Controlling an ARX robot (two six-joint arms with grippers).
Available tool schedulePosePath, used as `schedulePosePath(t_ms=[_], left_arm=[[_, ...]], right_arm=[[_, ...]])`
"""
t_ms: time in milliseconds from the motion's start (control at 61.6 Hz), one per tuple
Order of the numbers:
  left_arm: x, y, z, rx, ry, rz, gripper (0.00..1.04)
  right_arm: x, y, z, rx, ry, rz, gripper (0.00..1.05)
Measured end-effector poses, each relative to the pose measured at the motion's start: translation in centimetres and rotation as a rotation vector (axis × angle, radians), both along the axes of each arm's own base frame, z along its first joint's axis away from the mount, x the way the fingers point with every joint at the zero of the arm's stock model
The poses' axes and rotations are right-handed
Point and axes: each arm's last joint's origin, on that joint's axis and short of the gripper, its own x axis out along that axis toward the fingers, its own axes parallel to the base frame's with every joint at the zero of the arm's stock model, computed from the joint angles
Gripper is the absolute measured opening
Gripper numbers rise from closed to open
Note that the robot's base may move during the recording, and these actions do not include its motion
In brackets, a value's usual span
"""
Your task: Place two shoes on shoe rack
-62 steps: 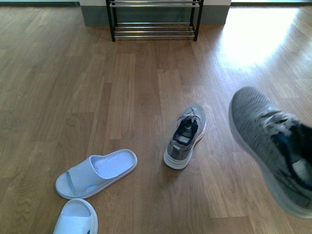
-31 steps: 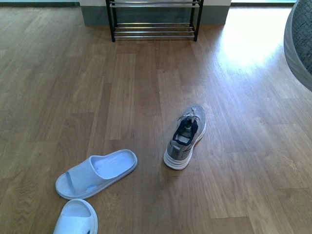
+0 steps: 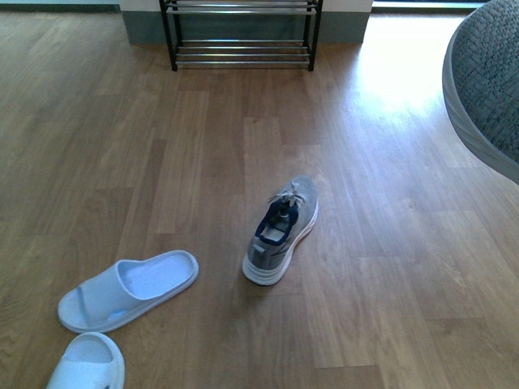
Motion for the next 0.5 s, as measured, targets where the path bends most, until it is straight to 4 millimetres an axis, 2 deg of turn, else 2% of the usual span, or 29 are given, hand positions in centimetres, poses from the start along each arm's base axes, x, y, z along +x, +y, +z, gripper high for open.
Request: schedulePosePath(t_ms=[503], left_arm=[[0.00,-0.01,0.00,0.000,0.000,-0.003,0.95]], right_arm=[[-0.04,-0.09,-0.03,0.000,0.002,-0.009,0.01]])
